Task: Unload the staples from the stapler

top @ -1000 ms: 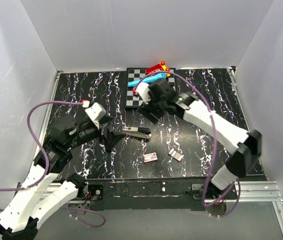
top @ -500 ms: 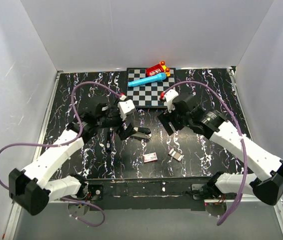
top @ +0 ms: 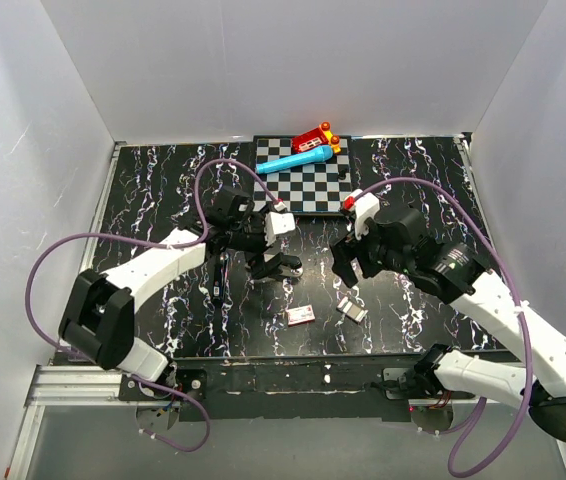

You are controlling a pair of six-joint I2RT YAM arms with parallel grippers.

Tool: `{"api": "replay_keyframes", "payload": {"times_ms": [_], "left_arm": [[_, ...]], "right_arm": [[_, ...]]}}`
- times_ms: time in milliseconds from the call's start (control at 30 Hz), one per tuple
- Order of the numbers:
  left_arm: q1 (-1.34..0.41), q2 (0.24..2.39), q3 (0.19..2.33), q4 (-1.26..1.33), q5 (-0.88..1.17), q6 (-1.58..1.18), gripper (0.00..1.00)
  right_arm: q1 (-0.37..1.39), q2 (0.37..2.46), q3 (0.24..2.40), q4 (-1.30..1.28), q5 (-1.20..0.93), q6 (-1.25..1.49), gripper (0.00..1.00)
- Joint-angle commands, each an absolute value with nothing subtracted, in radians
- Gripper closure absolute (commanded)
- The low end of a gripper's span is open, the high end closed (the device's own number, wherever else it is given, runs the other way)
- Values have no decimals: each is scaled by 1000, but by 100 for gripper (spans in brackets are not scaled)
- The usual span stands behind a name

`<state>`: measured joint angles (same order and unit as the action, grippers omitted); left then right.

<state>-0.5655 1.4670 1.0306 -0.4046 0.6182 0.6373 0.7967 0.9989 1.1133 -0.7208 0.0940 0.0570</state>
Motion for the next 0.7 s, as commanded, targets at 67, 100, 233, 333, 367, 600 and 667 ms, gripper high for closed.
{"api": "replay_keyframes", "payload": {"times_ms": [67,100,233,333,367,600,667], "left_arm": [[-575,1528,1051,-304,592,727,2],[-577,1538,1048,-289,592,735,2],[-578,1600,1077,-288,594,753,2],[-581,1643,1092,-288,580,768,2],[-581,1654,1100,-293,578,776,2],[-586,1715,1130,-305,549,804,2],[-591,1730,1137,-308,549,805,3]], "right_arm": [[801,979,1063,-644,20,94,8],[802,977,1054,-635,9,97,8],[801,983,1039,-618,-34,95,8],[802,985,1029,-609,-44,91,7],[802,986,1028,-606,-46,89,7],[804,993,1032,-601,-67,83,7],[802,994,1029,-595,-71,83,7]]}}
